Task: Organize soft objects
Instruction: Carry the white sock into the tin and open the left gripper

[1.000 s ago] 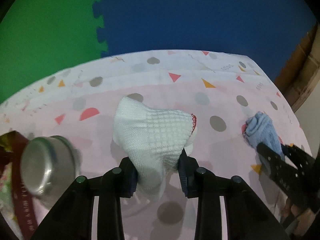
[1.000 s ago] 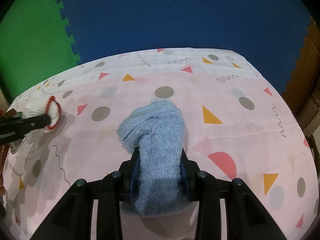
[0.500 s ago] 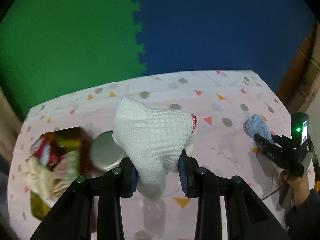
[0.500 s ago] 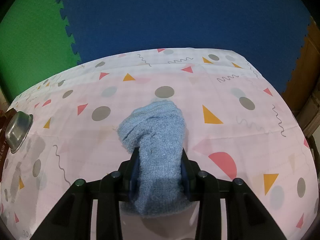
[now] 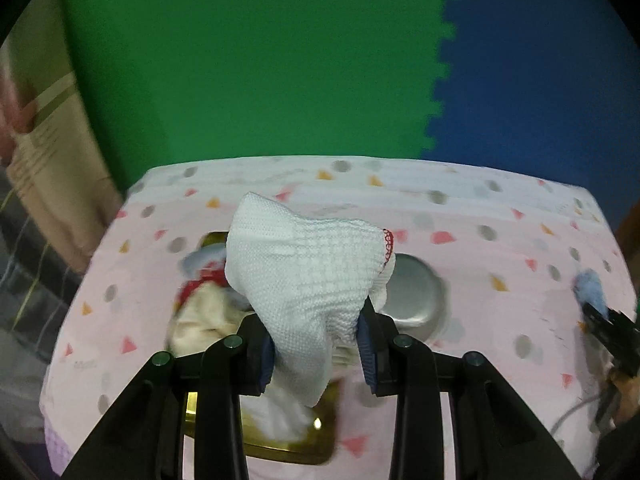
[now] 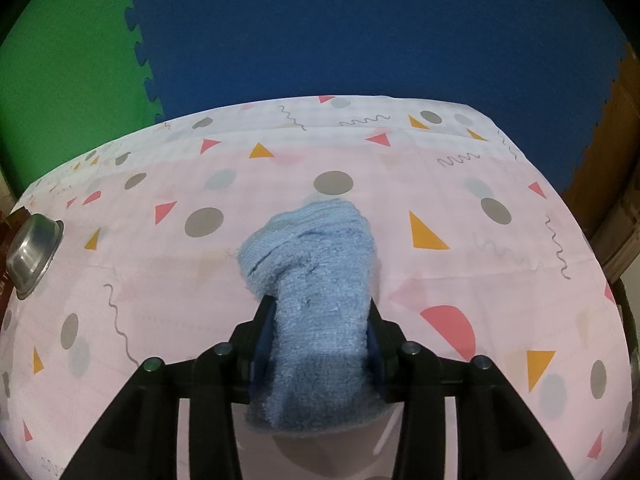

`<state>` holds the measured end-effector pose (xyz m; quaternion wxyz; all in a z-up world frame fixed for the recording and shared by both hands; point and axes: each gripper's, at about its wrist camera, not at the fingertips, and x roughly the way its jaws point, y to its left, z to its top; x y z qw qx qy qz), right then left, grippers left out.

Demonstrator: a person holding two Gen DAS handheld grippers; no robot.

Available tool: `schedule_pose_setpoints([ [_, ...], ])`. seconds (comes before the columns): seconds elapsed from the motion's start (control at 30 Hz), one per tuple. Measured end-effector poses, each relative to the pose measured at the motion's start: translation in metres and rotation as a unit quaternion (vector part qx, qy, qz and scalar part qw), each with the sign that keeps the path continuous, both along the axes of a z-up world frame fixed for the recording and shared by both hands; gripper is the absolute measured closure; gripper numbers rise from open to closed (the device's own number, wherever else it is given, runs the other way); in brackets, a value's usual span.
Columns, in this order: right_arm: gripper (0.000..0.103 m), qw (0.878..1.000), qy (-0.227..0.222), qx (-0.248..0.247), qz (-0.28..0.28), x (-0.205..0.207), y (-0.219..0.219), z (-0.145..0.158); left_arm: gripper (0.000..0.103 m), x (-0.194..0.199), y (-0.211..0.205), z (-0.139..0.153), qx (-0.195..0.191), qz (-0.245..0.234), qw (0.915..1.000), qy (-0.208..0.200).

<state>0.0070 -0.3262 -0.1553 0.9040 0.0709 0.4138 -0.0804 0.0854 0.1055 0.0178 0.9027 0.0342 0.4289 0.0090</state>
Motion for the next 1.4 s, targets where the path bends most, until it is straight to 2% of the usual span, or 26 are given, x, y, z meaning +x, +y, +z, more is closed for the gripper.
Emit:
schedule_pose_setpoints([
  [0.07, 0.061, 1.0, 0.0, 0.0, 0.0, 0.0, 0.0, 0.0, 0.072, 0.005, 0.014, -0.004, 0.002, 0.016, 0.9999, 0.004],
  [0.23, 0.061, 1.0, 0.001, -0.002, 0.0, 0.001, 0.0, 0.0, 0.072, 0.015, 0.043, -0.015, -0.028, 0.039, 0.9986, 0.024],
  [0.3, 0.061, 1.0, 0.002, -0.004, 0.0, 0.001, 0.001, 0.0, 0.072, 0.018, 0.048, -0.019, -0.028, 0.043, 0.9983, 0.028],
  [0.43, 0.061, 1.0, 0.002, -0.005, 0.001, 0.001, 0.0, 0.0, 0.071, 0.028, 0.052, -0.032, -0.014, 0.043, 0.9984, 0.034],
  [0.6, 0.061, 1.0, 0.002, -0.006, 0.002, 0.002, -0.001, 0.0, 0.071, 0.045, 0.057, -0.062, -0.02, 0.046, 0.9966, 0.066],
  [0.8, 0.061, 1.0, 0.003, -0.006, 0.001, 0.001, 0.0, 0.0, 0.067, 0.049, 0.051, -0.075, -0.021, 0.045, 0.9968, 0.063],
  [0.9, 0.061, 1.0, 0.004, -0.007, 0.002, 0.002, -0.001, 0.0, 0.061, 0.048, 0.049, -0.073, -0.014, 0.043, 0.9973, 0.058],
  [1.03, 0.061, 1.0, 0.004, -0.009, 0.002, 0.002, -0.001, 0.0, 0.044, 0.044, 0.05, -0.071, -0.011, 0.038, 0.9978, 0.053],
  [1.13, 0.061, 1.0, 0.005, -0.011, 0.002, 0.002, 0.0, 0.0, 0.036, 0.038, 0.049, -0.065, -0.016, 0.029, 0.9984, 0.046],
  [1.4, 0.061, 1.0, 0.006, -0.013, 0.002, 0.002, 0.0, 0.0, 0.025, 0.004, 0.047, -0.035, -0.006, 0.021, 0.9998, -0.001],
])
